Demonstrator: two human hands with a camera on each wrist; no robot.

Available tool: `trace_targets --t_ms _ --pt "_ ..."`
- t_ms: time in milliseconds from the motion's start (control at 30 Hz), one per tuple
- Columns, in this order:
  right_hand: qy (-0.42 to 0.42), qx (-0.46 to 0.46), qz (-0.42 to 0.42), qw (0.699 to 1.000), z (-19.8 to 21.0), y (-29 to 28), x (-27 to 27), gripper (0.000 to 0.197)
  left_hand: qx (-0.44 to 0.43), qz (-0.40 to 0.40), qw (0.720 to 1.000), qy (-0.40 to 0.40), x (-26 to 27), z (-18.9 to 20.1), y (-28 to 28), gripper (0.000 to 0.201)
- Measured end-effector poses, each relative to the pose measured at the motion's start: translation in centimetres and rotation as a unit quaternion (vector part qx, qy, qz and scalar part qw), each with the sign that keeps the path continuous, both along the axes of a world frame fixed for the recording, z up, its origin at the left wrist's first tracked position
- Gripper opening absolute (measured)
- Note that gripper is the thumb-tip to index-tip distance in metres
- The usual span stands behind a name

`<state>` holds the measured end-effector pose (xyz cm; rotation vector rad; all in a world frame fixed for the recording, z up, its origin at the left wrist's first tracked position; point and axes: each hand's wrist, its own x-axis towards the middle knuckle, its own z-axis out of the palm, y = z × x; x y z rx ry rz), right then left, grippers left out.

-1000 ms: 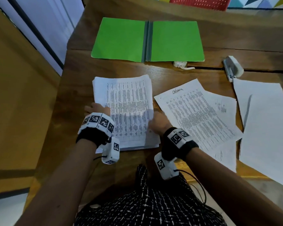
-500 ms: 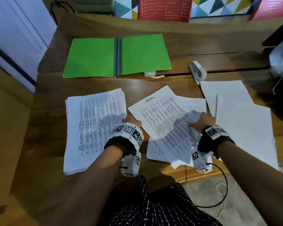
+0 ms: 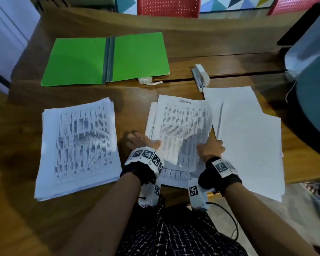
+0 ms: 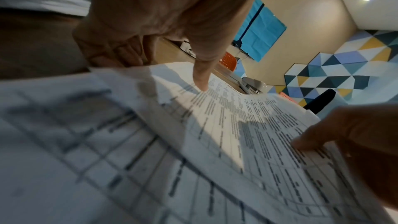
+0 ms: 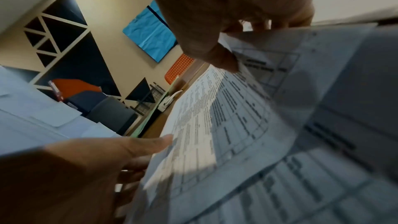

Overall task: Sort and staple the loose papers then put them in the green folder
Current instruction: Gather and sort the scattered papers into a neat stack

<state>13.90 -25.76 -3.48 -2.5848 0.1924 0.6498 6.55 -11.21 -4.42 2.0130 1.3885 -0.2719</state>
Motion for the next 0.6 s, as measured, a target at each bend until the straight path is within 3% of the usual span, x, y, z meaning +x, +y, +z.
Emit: trace_targets --t_ms 100,200,333,400,467,500,600 --pt "-0.013 0.09 0.013 0.996 -0.5 0.7 -0.6 0.046 -0.012 0.044 0.999 -0.019 1.0 -0.4 -0.3 0.077" --pt "-0.051 0.172 -0.004 0.984 0.8 1.4 -1.0 0.052 -0.057 0.045 0.997 -0.031 1.1 -0.6 1.1 0.058" --pt "-0.103 0.233 0.041 0.966 4.4 2.9 -1.0 0.052 -0.111 0.064 0.974 -0.187 0.2 0.9 4.2 0.041" --pt "-0.166 0.31 0.049 0.935 6.5 3.6 -0.5 0.043 -0.094 0.076 0.938 -0.324 0.1 3.5 5.1 0.041" --pt "-0.227 0.394 0.036 0.89 8.2 4.1 0.1 0.038 -0.153 0.067 0.877 -0.451 0.2 6.7 5.7 0.044" --pt "-0.253 0.421 0.029 0.87 8.9 4.3 0.3 0.037 -0.149 0.06 0.862 -0.481 0.3 8.0 6.0 0.041" --pt "-0.29 0.48 0.015 0.828 9.8 4.7 0.5 0.039 -0.102 0.034 0.856 -0.506 0.6 9.5 7.1 0.037"
